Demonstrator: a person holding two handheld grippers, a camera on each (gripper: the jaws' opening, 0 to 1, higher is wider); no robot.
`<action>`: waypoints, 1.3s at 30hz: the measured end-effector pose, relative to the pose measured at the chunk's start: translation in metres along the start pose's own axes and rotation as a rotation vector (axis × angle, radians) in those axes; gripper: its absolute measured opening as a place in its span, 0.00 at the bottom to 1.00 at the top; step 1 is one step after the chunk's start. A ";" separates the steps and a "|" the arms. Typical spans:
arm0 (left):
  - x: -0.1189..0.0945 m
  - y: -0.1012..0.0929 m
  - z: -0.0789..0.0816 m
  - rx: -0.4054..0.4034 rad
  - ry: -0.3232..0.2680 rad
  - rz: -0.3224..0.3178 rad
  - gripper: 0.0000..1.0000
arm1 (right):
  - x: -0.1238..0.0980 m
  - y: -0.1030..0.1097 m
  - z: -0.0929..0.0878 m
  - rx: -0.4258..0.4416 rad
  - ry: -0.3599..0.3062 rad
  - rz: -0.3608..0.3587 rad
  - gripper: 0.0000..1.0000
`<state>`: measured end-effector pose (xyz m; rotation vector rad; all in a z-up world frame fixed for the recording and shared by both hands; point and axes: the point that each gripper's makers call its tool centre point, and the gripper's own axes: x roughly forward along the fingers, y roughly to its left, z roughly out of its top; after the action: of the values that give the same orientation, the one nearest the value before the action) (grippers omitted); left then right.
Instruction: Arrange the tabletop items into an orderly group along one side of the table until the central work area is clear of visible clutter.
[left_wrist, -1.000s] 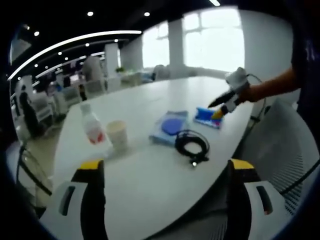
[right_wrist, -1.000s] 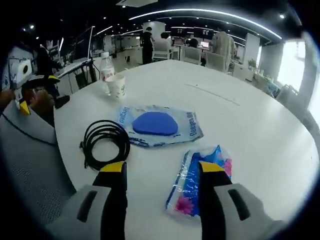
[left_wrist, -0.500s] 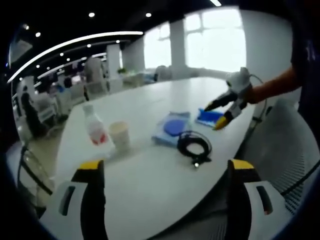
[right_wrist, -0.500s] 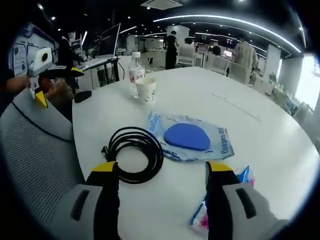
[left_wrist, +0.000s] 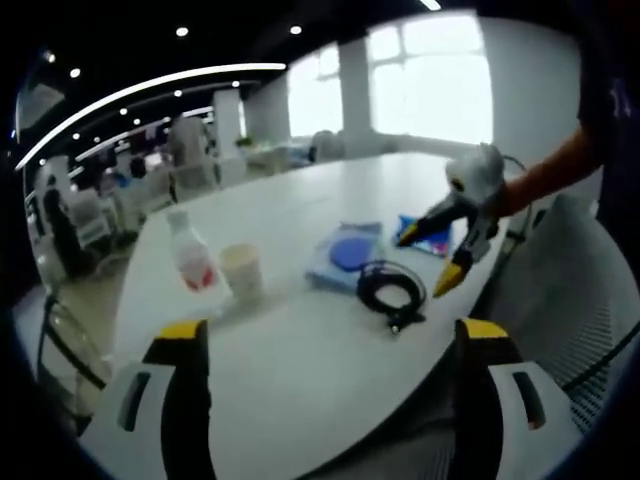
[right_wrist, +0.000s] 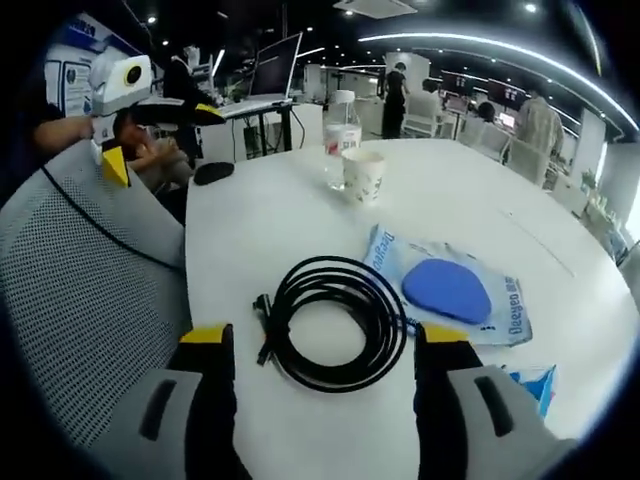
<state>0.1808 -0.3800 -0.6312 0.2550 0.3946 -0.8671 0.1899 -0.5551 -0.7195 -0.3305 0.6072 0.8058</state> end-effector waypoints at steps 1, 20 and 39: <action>0.000 0.000 0.000 0.000 0.000 0.000 1.00 | 0.001 0.001 0.000 -0.005 0.000 0.005 0.72; 0.000 0.001 0.001 -0.001 0.006 0.011 0.95 | 0.037 0.025 -0.008 -0.048 -0.007 0.093 0.49; -0.001 0.005 -0.005 -0.002 0.028 0.007 0.92 | 0.055 0.039 -0.017 -0.069 0.012 0.135 0.19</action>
<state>0.1831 -0.3741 -0.6353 0.2667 0.4205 -0.8569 0.1840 -0.5065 -0.7688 -0.3606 0.6183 0.9561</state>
